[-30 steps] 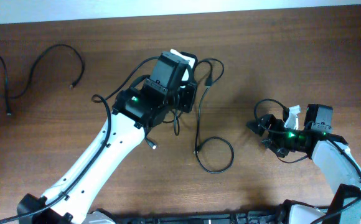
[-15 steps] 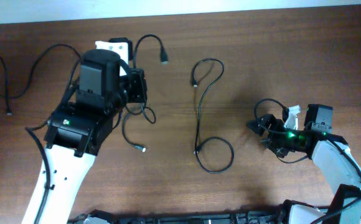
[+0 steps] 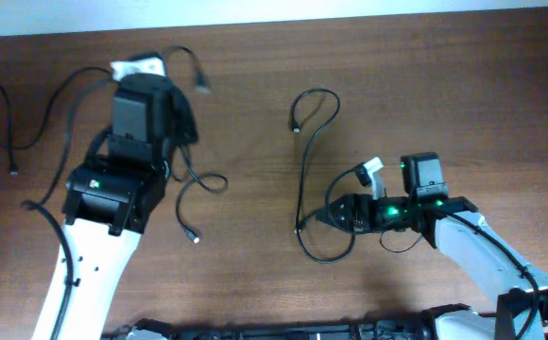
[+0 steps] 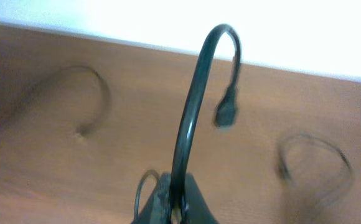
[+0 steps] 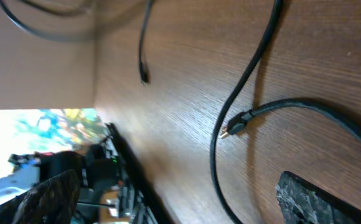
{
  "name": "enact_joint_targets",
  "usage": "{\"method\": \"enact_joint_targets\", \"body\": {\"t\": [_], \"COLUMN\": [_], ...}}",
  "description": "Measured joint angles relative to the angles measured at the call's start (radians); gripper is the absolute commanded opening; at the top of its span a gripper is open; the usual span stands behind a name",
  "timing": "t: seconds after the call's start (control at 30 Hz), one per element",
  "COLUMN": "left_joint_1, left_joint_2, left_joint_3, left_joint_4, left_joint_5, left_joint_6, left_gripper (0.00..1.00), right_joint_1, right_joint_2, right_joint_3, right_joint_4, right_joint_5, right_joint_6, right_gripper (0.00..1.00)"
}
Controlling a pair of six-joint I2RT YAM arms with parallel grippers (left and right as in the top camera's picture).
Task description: Untangle cables
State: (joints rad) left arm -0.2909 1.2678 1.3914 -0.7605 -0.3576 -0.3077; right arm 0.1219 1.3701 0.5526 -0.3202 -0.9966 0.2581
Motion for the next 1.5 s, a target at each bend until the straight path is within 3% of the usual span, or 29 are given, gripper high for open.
{"method": "enact_joint_targets", "body": {"t": [0.13,0.27,0.37,0.47,0.63,0.73,0.77,0.87,0.97,1.07,1.1,1.13,1.17,1.2,1.37,1.5], "left_joint_1": [0.052,0.065,0.078,0.109,0.168,0.187,0.19,0.19,0.19,0.189,0.185,0.182,0.177,0.174,0.163,0.172], "left_joint_2": [0.0,0.051,0.19,0.32,0.509,0.538,0.531,0.512,0.573,0.655,0.713,0.74,0.756,0.757,0.743,0.571], "left_joint_3": [-0.001,-0.001,-0.006,-0.005,-0.01,-0.017,-0.009,0.013,0.016,0.025,0.024,0.022,0.019,0.019,0.038,0.104], "left_joint_4": [0.165,0.281,0.657,1.007,1.284,1.535,1.55,1.287,0.824,0.613,0.566,0.552,0.536,0.536,0.512,0.498], "left_joint_5": [-0.097,0.013,0.047,0.056,0.058,0.059,0.059,0.078,0.134,0.145,0.148,0.148,0.148,0.147,0.149,0.14], "left_joint_6": [0.002,0.057,0.274,0.392,0.447,0.451,0.451,0.446,0.431,0.414,0.395,0.385,0.369,0.36,0.354,0.352], "left_gripper": [0.0,0.0,0.0,0.0,0.0,0.0,0.0,0.0,0.0,0.0,0.05,0.28,0.87,0.99,0.99,0.99], "right_joint_1": [0.034,0.034,0.035,0.036,0.036,0.036,0.036,0.036,0.036,0.036,0.036,0.036,0.036,0.036,0.036,0.036], "right_joint_2": [0.0,0.0,0.0,0.0,0.0,0.0,0.0,0.0,0.0,0.0,0.0,0.0,0.0,0.0,0.0,0.0], "right_joint_3": [0.0,0.0,0.0,0.0,0.0,0.0,0.0,0.0,0.0,0.0,0.0,0.0,0.0,0.0,0.0,0.0], "right_joint_4": [0.0,-0.004,-0.006,-0.009,-0.009,-0.009,-0.007,-0.006,-0.004,-0.003,-0.003,-0.003,0.003,0.004,0.003,0.003], "right_joint_5": [0.076,0.106,0.114,0.117,0.125,0.168,0.18,0.218,0.237,0.241,0.241,0.241,0.241,0.241,0.241,0.241], "right_joint_6": [0.0,0.0,0.0,-0.001,0.0,-0.001,0.0,0.0,0.0,-0.001,-0.001,0.0,-0.001,-0.001,-0.001,0.0], "right_gripper": [0.99,0.99,0.99,0.99,0.99,0.99,0.99,0.99,0.99,0.99,0.99,0.99,0.99,0.99,0.99,0.99]}}
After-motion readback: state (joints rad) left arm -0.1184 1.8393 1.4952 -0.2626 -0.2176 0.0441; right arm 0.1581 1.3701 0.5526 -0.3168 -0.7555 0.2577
